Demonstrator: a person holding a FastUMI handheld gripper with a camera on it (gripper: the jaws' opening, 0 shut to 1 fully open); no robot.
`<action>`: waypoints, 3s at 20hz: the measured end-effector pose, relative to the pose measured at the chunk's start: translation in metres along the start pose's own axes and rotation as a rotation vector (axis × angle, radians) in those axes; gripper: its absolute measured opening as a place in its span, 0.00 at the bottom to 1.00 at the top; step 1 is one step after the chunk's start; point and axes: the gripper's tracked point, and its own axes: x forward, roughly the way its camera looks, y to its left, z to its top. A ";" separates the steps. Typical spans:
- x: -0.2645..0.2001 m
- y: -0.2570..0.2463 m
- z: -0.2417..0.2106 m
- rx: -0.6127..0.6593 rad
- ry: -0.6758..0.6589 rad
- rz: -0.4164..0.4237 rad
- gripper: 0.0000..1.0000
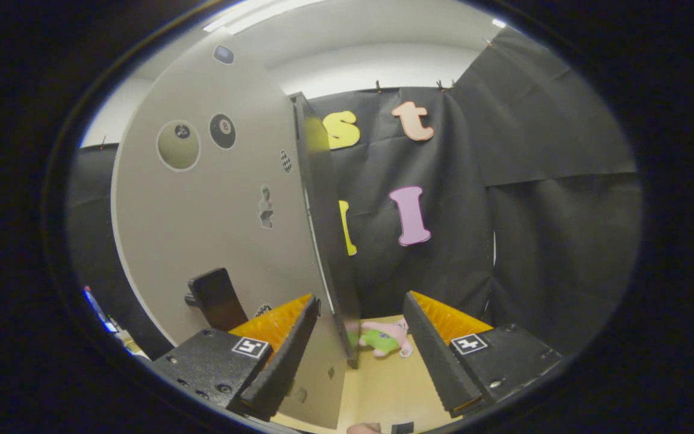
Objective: Open the shoe cabinet door, grab the shoes and put them into the shoe cabinet, then close the shoe cabinet door.
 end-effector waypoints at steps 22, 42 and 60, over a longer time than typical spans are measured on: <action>0.015 0.129 -0.014 -0.096 -0.061 0.049 0.95; 0.060 0.305 -0.082 -0.139 -0.013 0.213 0.98; -0.052 0.262 -0.069 -0.140 -0.178 0.138 0.99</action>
